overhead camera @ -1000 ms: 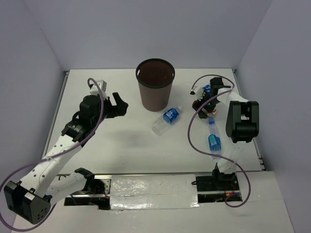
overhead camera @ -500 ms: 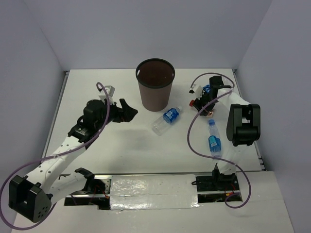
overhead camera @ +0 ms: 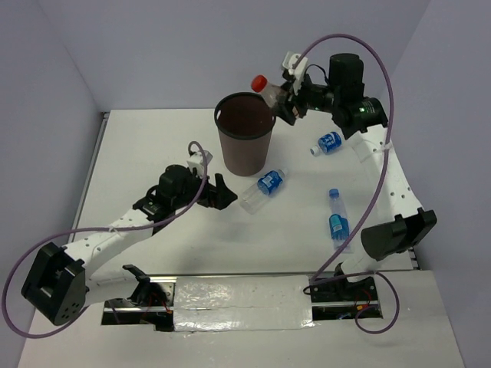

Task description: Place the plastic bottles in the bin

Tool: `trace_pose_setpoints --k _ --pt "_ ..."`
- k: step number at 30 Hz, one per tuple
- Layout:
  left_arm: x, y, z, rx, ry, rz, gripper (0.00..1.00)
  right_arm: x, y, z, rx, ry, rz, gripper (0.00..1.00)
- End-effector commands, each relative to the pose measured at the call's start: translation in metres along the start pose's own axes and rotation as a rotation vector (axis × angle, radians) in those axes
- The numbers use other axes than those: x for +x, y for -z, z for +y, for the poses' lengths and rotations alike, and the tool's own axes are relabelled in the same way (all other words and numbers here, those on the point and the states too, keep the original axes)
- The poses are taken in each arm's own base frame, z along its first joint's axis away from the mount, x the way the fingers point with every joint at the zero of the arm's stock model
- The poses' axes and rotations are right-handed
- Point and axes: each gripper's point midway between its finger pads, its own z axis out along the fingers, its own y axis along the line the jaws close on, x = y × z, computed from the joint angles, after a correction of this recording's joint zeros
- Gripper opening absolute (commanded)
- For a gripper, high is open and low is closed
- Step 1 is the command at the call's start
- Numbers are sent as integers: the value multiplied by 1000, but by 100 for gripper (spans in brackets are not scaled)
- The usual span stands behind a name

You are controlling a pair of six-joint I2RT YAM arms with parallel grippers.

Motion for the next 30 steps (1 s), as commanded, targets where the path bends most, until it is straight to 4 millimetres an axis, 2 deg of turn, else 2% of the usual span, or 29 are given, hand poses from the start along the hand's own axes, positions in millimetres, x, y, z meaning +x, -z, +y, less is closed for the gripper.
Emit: trace_pose_setpoints --k 1,3,4,5,6,7,8,9,10,12,13,14,15,16,18,19,20,21,22,23,24,25,26,27,28,29,30 --pt "-17 -12 -21 41 -94 -55 100 -39 -25 0 -6 -109 -125 41" --pt "-14 -17 -22 20 -117 -54 99 -49 -47 -7 5 -176 -166 44" --pt "-6 -23 -26 22 -129 -34 100 -44 -63 -14 14 -199 -177 46" --pt "-5 -26 -29 20 -146 -29 99 -44 -69 -18 23 -226 -185 47" --pt "-4 -29 -27 -4 -156 -26 100 -44 -75 -20 28 -272 -195 53" --pt "5 -35 -28 -12 -166 2 99 -44 -81 -29 59 -281 -213 57" --pt "3 -37 -30 -16 -182 3 99 -32 -95 -31 59 -314 -198 62" --pt "5 -40 -31 -23 -191 8 99 -33 -99 -36 67 -339 -205 74" --pt "12 -45 -30 -37 -205 24 99 -19 -112 -39 69 -369 -181 81" --pt "10 -52 -33 -40 -234 29 99 -18 -118 -41 61 -417 -185 98" --pt "18 -57 -32 -43 -254 63 99 -18 -119 -38 51 -426 -188 100" --pt "9 -62 -31 -70 -266 49 99 -19 -117 -35 34 -446 -193 100" --pt "9 -65 -29 -80 -274 56 99 -13 -116 -30 23 -460 -184 100" --pt "10 -72 -30 -84 -292 75 99 -21 -104 -33 37 -455 -195 100" --pt "9 -79 -30 -85 -306 87 99 -16 -92 -36 65 -466 -178 100" --pt "14 -86 -27 -89 -318 108 99 -21 -78 -39 83 -467 -181 100" --pt "9 -91 -33 -76 -325 104 99 -14 -63 -51 115 -487 -177 100" --pt "8 -95 -33 -75 -331 111 99 -3 -56 -48 98 -509 -165 100" --pt "17 -103 -30 -78 -345 143 99 -11 -36 -51 110 -492 -190 100" --pt "12 -108 -34 -78 -352 147 99 4 -19 -62 141 -502 -179 100" --pt "13 -113 -32 -87 -361 160 100 24 -15 -55 127 -525 -149 100" --pt "13 -123 -33 -91 -377 172 99 19 4 -52 142 -500 -159 100" --pt "19 -127 -29 -111 -386 202 99 44 13 -52 160 -504 -119 100" --pt "29 -135 -19 -149 -401 232 99 41 27 -44 159 -484 -119 100" --pt "22 -142 -21 -161 -407 226 99 47 35 -42 167 -459 -105 100" --pt "30 -143 -14 -187 -414 268 99 63 40 -35 165 -479 -78 100" --pt "40 -150 -3 -225 -427 301 99 64 57 -33 192 -470 -72 100"
